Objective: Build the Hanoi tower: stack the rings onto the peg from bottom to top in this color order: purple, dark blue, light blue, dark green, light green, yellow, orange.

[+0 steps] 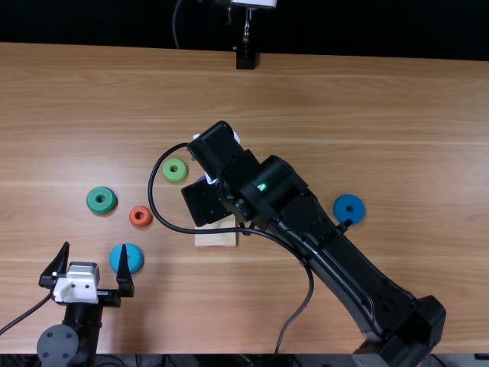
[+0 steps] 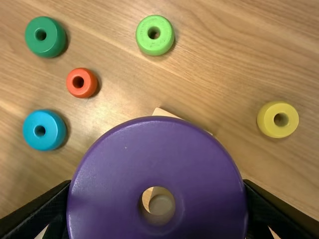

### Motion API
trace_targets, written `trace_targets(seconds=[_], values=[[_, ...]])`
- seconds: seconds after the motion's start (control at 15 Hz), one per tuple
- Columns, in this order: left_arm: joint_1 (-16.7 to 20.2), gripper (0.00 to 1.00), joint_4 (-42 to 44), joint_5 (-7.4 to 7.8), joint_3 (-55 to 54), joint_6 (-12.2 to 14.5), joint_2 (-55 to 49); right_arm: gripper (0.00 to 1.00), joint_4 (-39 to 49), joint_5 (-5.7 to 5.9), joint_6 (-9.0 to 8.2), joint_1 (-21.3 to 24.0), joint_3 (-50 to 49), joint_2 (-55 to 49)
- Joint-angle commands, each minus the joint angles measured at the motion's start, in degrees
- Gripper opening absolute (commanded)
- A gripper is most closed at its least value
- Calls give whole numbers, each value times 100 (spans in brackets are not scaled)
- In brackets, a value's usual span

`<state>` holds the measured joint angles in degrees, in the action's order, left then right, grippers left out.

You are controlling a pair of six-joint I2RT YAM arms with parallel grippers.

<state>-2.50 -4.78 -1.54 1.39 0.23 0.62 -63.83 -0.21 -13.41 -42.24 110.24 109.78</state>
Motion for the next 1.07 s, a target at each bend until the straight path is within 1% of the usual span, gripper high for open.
trace_targets(seconds=[0.0, 0.47, 0.6, 0.67, 0.73, 0.8, 0.87, 0.93, 1.0], values=[[74, 100, -92, -46, -139, 72, -62, 0, -25, 10, -41, -48, 51, 35], [66, 100, -92, -46, -139, 72, -62, 0, -67, 10, -51, -48, 130, 35], [66, 100, -92, -46, -139, 72, -62, 0, -56, 10, -30, -48, 130, 35], [66, 100, -92, -46, -139, 72, -62, 11, -35, 10, -30, -39, 130, 35], [74, 100, -92, -46, -139, 72, -62, 47, -46, 21, -30, -39, 130, 44], [66, 100, -92, -46, -139, 72, -62, 77, -78, 21, -20, -48, 130, 44], [66, 100, -92, -46, -139, 72, -62, 93, -78, 42, -20, -56, 130, 44], [66, 100, -92, -46, -139, 72, -62, 100, -88, 52, -9, -109, 130, 44], [66, 100, -92, -46, -139, 72, -62, 100, -88, 63, -9, -127, 139, 44]])
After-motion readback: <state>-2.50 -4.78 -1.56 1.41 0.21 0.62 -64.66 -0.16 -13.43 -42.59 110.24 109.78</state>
